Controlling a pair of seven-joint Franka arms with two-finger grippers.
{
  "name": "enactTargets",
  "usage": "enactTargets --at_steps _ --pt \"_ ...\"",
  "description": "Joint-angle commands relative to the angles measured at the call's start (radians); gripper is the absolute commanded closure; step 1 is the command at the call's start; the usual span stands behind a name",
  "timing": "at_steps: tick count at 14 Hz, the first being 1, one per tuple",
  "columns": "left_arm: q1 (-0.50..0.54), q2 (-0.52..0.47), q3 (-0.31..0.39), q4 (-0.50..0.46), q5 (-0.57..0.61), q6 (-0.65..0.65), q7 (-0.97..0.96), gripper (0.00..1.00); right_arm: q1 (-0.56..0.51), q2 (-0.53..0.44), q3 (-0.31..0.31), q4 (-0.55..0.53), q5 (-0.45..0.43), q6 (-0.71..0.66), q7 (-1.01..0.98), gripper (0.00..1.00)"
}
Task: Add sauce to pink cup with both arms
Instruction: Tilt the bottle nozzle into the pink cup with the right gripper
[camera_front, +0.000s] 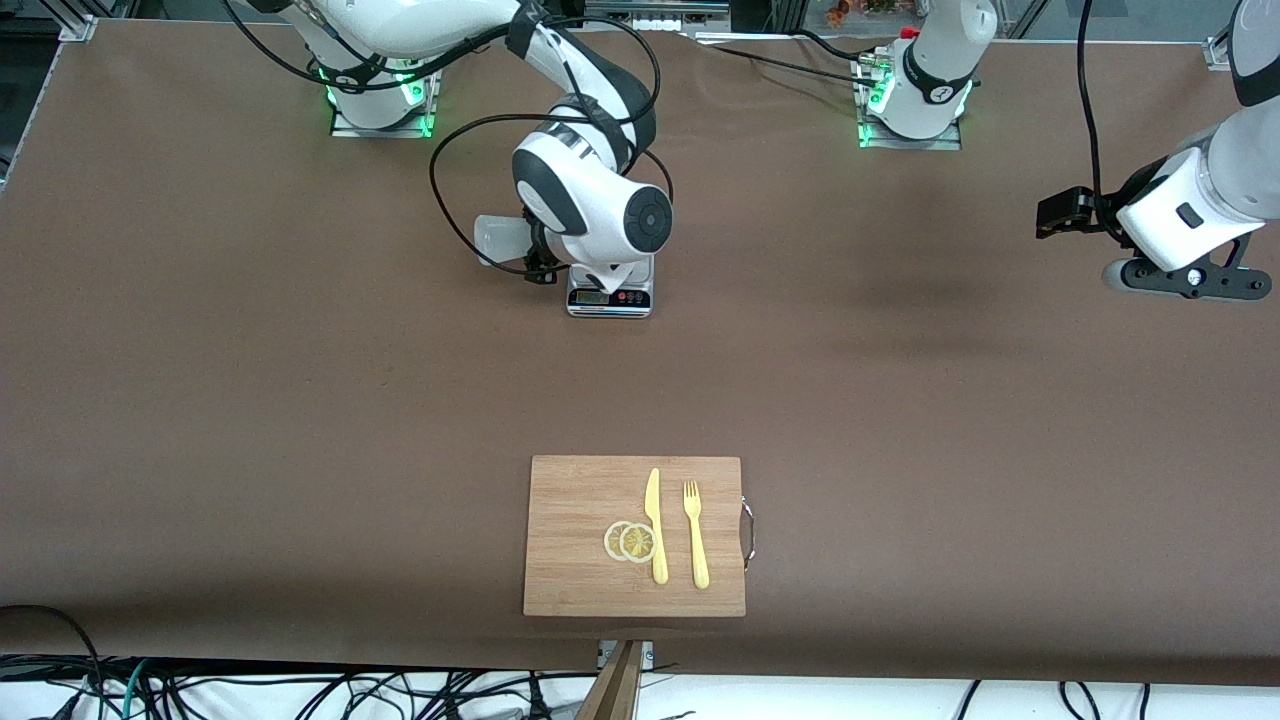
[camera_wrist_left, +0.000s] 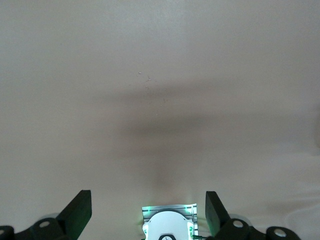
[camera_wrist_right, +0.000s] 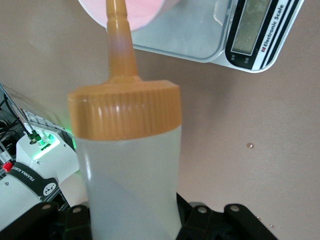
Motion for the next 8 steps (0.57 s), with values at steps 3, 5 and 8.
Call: enactTargets --at_steps 3,5,8 --pt "0.007 0.014 -0.001 0.03 0.01 -0.008 0.031 0.0 0.012 -0.012 0.012 -0.006 -0.045 -0.034 0.016 1.0" --pt "0.007 0.014 -0.001 0.028 0.01 -0.008 0.031 0.0 0.027 -0.012 0.012 -0.006 -0.053 -0.035 0.05 1.0" --pt "0.007 0.014 -0.001 0.03 0.01 -0.008 0.031 0.0 0.029 -0.012 0.013 -0.006 -0.059 -0.035 0.047 1.0"
